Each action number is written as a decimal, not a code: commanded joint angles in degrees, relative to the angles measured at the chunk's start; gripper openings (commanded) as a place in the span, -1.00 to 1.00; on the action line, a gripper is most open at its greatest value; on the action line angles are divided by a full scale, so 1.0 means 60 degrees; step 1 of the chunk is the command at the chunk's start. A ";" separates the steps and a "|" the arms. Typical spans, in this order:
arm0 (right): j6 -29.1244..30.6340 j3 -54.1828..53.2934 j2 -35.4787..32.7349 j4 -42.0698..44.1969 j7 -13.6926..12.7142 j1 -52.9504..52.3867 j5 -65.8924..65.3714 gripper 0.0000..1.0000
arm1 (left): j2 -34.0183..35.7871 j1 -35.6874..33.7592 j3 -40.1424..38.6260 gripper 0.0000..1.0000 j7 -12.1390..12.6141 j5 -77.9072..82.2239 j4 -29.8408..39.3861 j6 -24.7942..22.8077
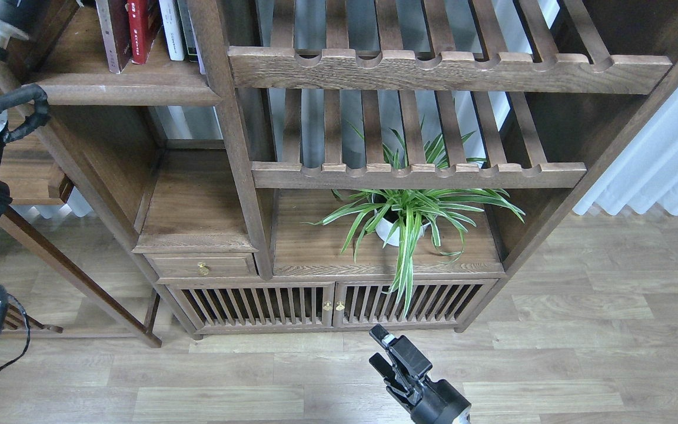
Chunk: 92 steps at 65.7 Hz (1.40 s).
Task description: Organize books on shelf
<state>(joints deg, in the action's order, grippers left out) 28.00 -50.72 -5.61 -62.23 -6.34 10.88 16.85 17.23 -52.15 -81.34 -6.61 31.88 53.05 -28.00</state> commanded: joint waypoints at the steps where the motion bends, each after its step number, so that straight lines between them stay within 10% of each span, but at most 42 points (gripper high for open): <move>1: 0.0000 0.0046 -0.0003 -0.0059 0.0002 0.0018 -0.0010 1.00 | 0.0000 0.0736 -0.0199 0.64 0.0618 -0.0758 0.0942 0.0000; 23: 0.0000 -0.0028 0.0012 -0.0117 -0.0013 -0.0099 0.0005 1.00 | -0.0044 0.3459 -0.1092 0.64 0.2404 -0.2383 0.4003 0.0000; 58: 0.0000 -0.0057 0.0026 -0.0117 -0.0027 -0.0143 -0.0024 1.00 | -0.1918 0.8646 -0.0639 0.94 0.2947 -0.2604 0.4078 0.0000; 92: 0.0000 -0.0218 -0.0472 -0.1714 -0.0057 -0.0699 -0.0024 1.00 | -0.2871 0.9101 0.0358 0.98 0.2918 -0.2618 0.3155 0.0000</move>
<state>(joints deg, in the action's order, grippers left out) 28.00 -51.85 -8.40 -71.99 -6.67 7.59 16.71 0.08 2.46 -80.04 10.87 16.11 72.51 -28.00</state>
